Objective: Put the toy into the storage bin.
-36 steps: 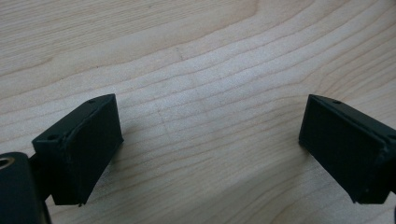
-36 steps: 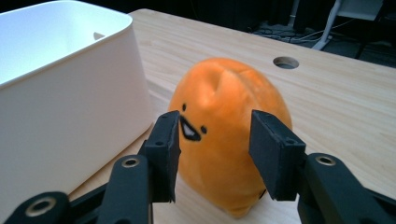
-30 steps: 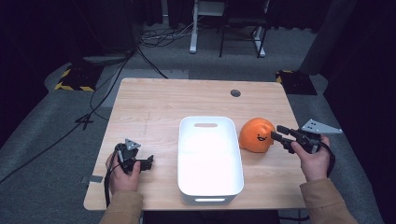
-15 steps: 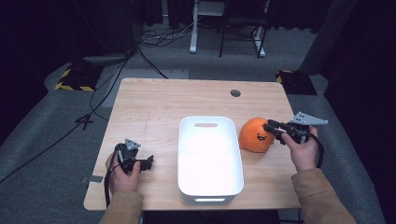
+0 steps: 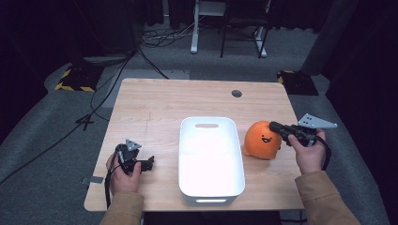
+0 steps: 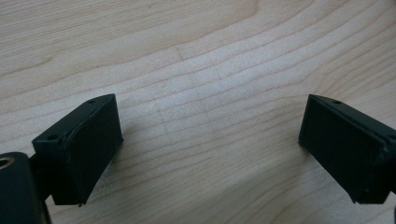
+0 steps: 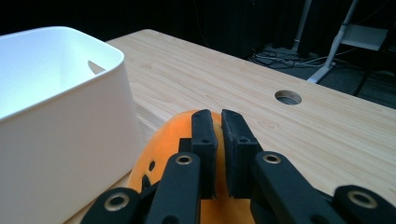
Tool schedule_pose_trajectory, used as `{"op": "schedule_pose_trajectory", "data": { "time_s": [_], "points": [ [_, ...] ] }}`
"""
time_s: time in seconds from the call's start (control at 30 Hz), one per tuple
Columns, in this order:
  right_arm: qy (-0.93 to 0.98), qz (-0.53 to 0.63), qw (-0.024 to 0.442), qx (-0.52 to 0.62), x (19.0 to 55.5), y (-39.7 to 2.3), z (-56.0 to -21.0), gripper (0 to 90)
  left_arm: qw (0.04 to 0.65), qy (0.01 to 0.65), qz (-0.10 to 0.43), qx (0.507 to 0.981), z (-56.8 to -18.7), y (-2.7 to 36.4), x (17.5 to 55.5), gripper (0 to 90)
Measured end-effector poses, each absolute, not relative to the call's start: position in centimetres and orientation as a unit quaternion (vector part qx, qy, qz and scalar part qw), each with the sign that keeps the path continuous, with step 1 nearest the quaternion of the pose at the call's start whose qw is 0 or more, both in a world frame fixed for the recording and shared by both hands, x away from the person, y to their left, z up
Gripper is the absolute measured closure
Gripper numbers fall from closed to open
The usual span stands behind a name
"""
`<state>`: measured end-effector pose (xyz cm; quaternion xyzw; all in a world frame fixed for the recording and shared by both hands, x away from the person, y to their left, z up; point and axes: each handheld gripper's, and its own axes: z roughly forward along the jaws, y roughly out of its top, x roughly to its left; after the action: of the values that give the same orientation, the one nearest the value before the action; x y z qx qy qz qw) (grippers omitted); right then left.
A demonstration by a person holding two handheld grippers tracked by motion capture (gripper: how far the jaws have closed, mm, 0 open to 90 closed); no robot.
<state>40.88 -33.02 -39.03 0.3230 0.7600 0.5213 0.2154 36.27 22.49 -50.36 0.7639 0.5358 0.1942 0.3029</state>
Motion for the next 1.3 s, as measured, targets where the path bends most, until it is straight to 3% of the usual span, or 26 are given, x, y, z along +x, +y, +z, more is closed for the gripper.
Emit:
{"op": "schedule_pose_trajectory", "data": {
  "time_s": [1.3],
  "points": [
    [0.760,0.580,0.213,0.203,35.2,-31.6,-28.7,84.9,0.303,0.536,0.194,0.764,-50.4,22.5,36.3,6.2]
  ]
}}
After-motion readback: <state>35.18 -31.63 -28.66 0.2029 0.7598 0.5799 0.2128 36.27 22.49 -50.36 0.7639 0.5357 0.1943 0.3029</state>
